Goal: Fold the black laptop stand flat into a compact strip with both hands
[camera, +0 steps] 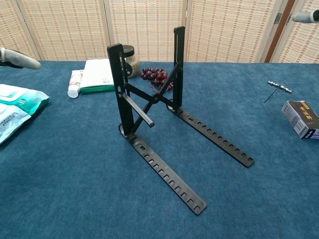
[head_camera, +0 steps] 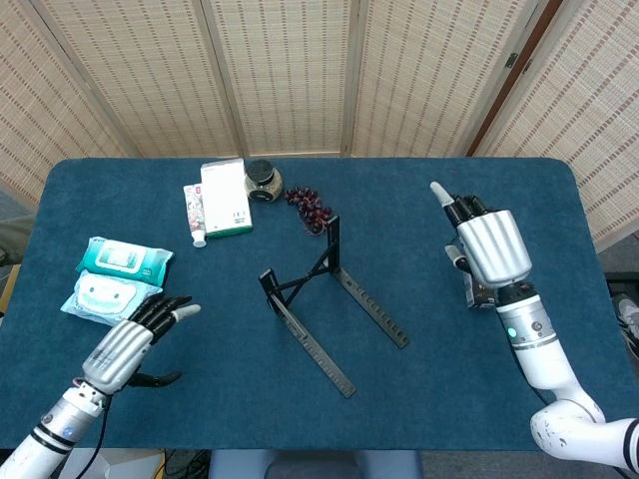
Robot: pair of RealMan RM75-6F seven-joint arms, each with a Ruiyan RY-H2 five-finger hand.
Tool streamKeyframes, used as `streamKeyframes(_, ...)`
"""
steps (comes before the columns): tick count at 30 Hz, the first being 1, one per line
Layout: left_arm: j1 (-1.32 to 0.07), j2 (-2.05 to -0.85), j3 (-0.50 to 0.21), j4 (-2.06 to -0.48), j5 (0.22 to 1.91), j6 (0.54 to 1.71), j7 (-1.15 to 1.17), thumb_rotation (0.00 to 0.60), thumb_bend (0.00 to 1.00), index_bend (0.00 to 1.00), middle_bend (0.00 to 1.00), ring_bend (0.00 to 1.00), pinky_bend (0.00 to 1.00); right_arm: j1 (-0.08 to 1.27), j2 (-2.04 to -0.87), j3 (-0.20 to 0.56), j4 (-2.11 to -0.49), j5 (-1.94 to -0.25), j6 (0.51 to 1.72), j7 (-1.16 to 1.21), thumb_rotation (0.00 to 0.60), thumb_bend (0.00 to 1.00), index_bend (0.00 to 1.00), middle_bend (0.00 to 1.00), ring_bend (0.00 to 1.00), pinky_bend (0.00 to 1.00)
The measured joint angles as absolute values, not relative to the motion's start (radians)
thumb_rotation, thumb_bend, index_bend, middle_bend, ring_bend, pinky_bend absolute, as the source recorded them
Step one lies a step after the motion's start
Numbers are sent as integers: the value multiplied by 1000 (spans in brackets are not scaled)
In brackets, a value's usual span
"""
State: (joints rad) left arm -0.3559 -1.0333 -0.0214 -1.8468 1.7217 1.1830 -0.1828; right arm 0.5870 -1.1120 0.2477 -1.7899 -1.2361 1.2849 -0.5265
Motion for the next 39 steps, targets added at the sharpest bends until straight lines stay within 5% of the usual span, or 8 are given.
streamKeyframes(25,-766,-1206,-42,-1753,1788,925,-678,600,147,119,92,98,0,557,-1094,263,-1780,-1176,1307,-530,600,181,0,295,286,689)
streamKeyframes(39,-843,-1326,-13,-1637,1708,858,-750,600,147,119,92,99,0,527,-1086,253,-1757,-1179,1318,-497,600,181,0,295,286,689)
